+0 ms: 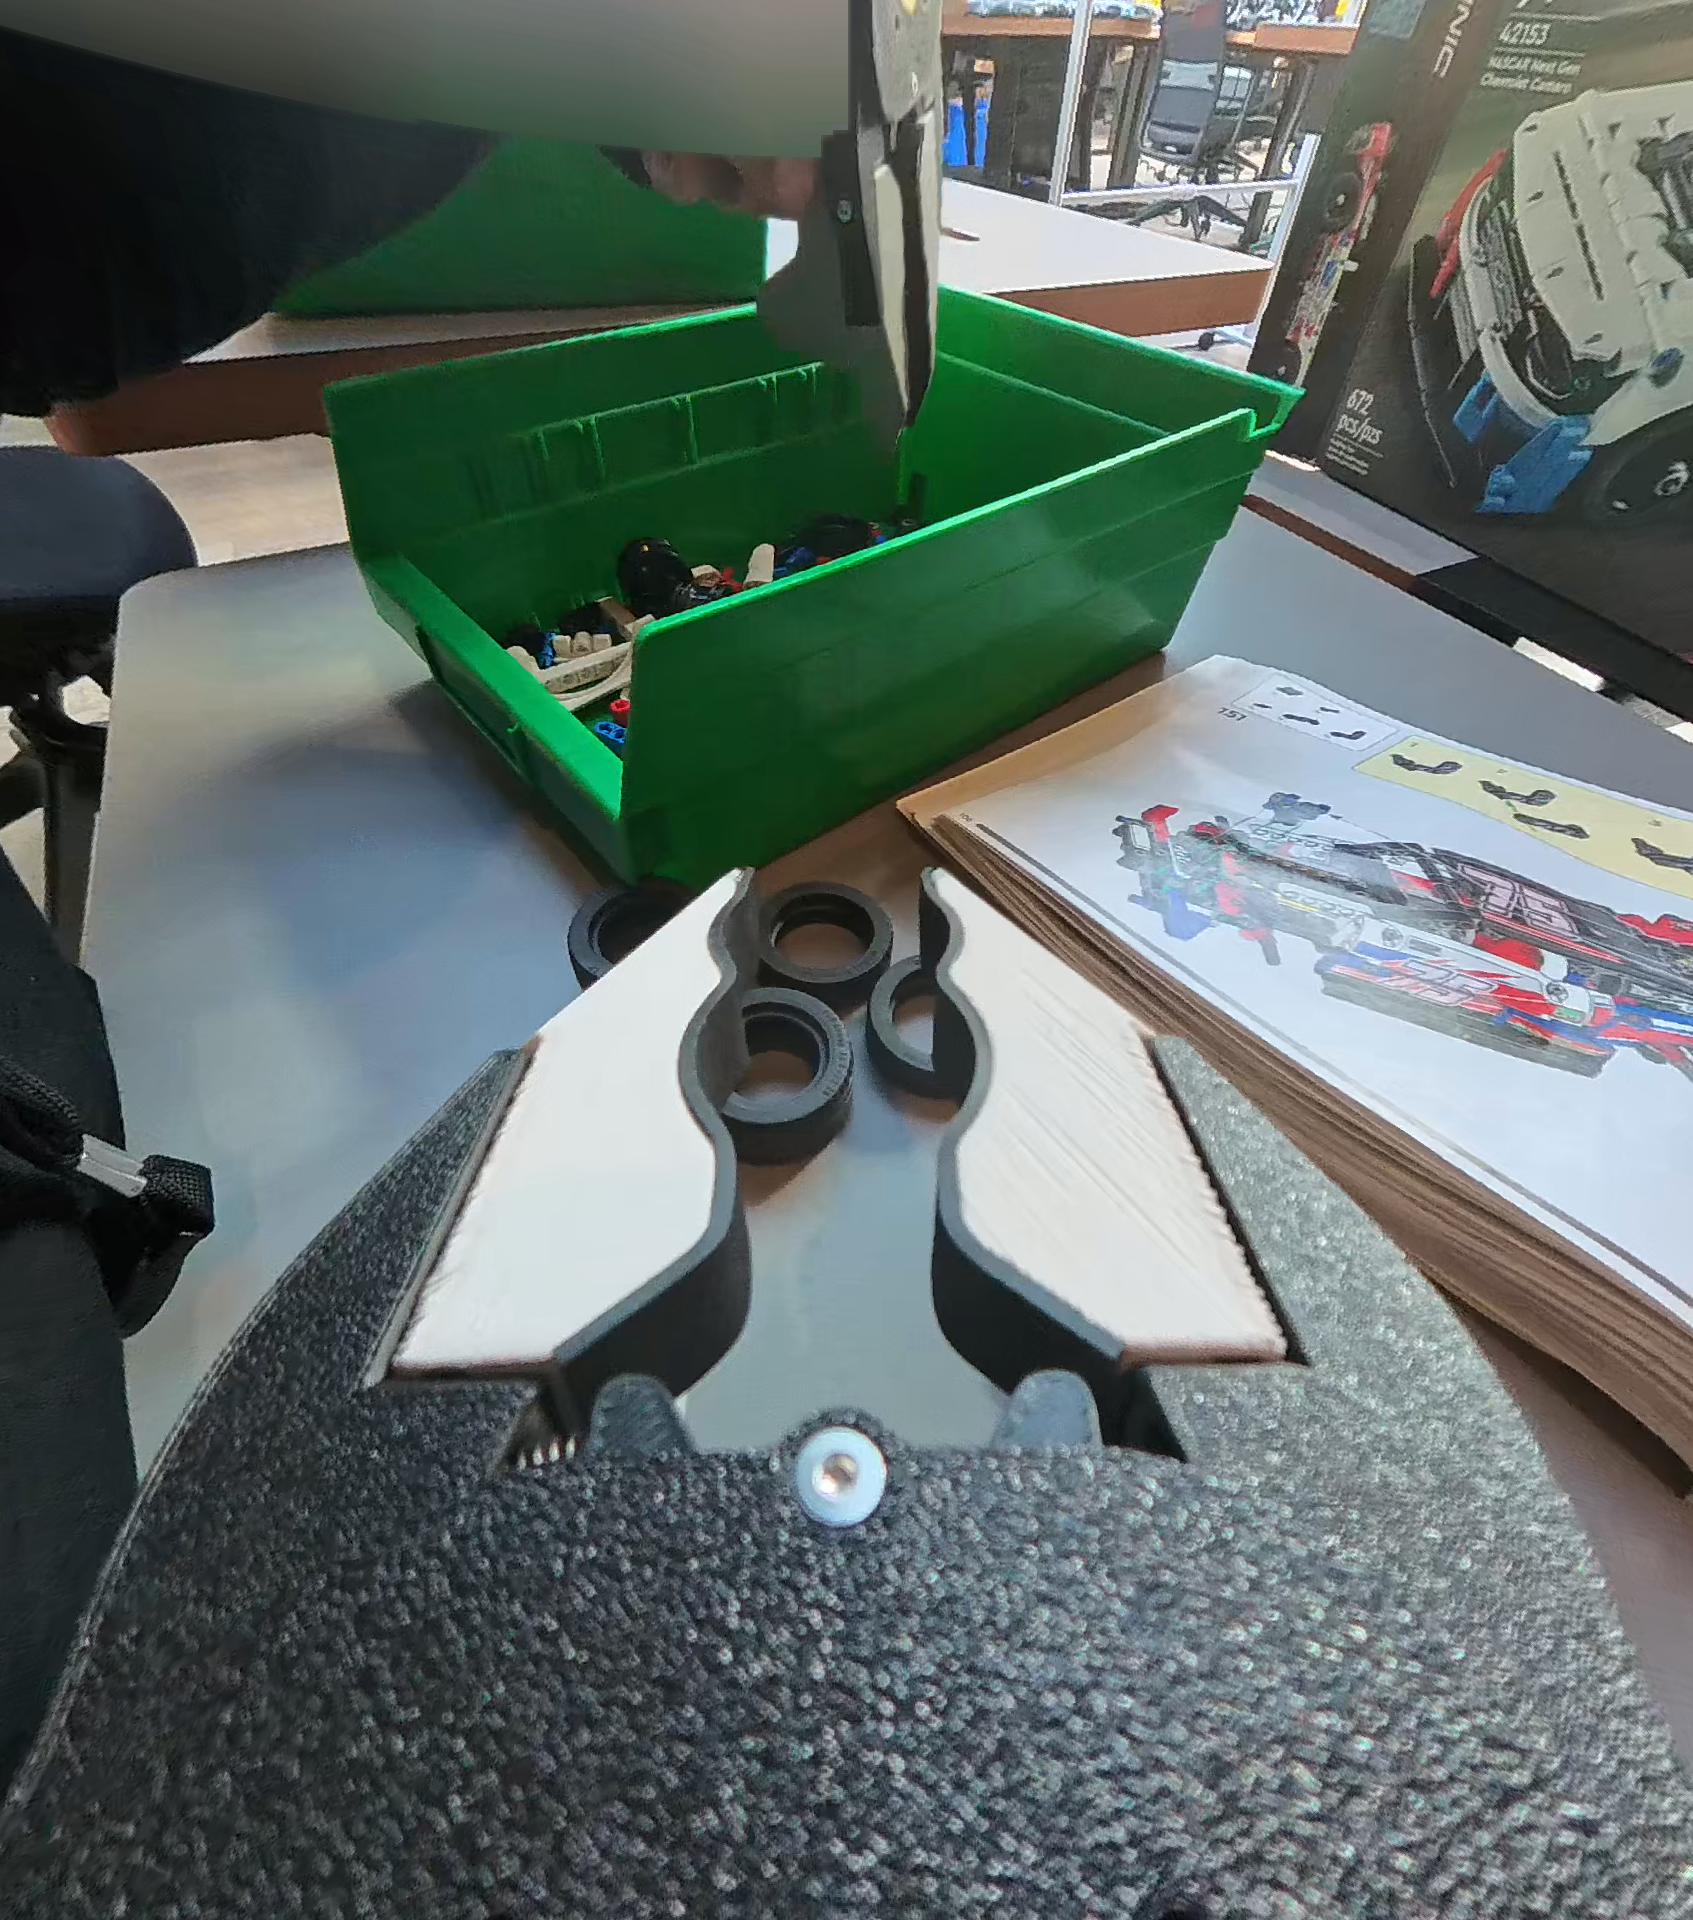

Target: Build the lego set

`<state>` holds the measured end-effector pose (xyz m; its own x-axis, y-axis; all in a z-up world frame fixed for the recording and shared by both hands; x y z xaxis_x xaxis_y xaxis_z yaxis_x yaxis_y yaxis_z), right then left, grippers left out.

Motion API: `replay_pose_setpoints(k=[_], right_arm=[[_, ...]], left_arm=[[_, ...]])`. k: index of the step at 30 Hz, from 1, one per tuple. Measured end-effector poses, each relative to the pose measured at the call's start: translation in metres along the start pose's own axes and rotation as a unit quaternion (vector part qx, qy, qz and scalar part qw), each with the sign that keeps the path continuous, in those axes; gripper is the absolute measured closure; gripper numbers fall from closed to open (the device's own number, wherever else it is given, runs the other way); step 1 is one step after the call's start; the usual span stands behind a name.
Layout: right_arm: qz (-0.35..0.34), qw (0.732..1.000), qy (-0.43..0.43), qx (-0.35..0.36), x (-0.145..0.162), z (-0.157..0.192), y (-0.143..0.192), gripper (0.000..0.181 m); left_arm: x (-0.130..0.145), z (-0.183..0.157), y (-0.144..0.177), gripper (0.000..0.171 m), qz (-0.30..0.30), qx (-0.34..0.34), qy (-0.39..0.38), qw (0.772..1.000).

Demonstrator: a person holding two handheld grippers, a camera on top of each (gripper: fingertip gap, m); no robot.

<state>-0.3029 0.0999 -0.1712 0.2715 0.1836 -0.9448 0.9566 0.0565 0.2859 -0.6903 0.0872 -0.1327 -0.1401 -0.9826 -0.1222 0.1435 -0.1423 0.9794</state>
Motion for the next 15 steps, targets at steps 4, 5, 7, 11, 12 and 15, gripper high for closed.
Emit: replay_pose_setpoints(k=[4, 5, 7, 11, 12, 15], right_arm=[[0.006, 1.0, 0.002, -0.001, 0.001, 0.002, -0.001, 0.151], [0.006, 1.0, 0.001, 0.0, 0.001, 0.002, -0.001, 0.151], [0.006, 1.0, 0.003, 0.002, 0.0, 0.001, -0.001, 0.151], [0.006, 1.0, 0.0, 0.003, 0.002, 0.001, 0.0, 0.151], [0.006, 1.0, -0.002, 0.001, 0.002, 0.001, -0.001, 0.152], [0.003, 1.0, -0.003, -0.004, 0.003, 0.002, -0.001, 0.154]], left_arm=[[0.004, -0.009, -0.013, 0.139, 0.03, 0.0, -0.024, 0.999], [0.003, -0.01, -0.014, 0.137, 0.027, -0.008, -0.028, 0.999], [-0.002, -0.002, -0.008, 0.136, -0.002, -0.048, -0.008, 0.999], [-0.008, 0.009, 0.004, 0.139, -0.037, -0.043, 0.036, 0.998], [-0.007, 0.008, 0.002, 0.138, -0.025, -0.036, 0.035, 0.998], [-0.001, 0.001, -0.014, 0.136, 0.04, -0.034, 0.008, 0.999]])
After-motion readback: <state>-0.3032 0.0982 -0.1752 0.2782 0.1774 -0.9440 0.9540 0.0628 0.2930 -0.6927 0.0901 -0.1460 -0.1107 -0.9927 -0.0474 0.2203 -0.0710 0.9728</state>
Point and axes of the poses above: each gripper's, where its closed fingertips meet, y back along the fingers, x out of its underside, z = x × y across the jaws, the point moved 10 cm from there along y, back along the fingers, and after that the axes turned 9 degrees about y, right-handed, at the moved point
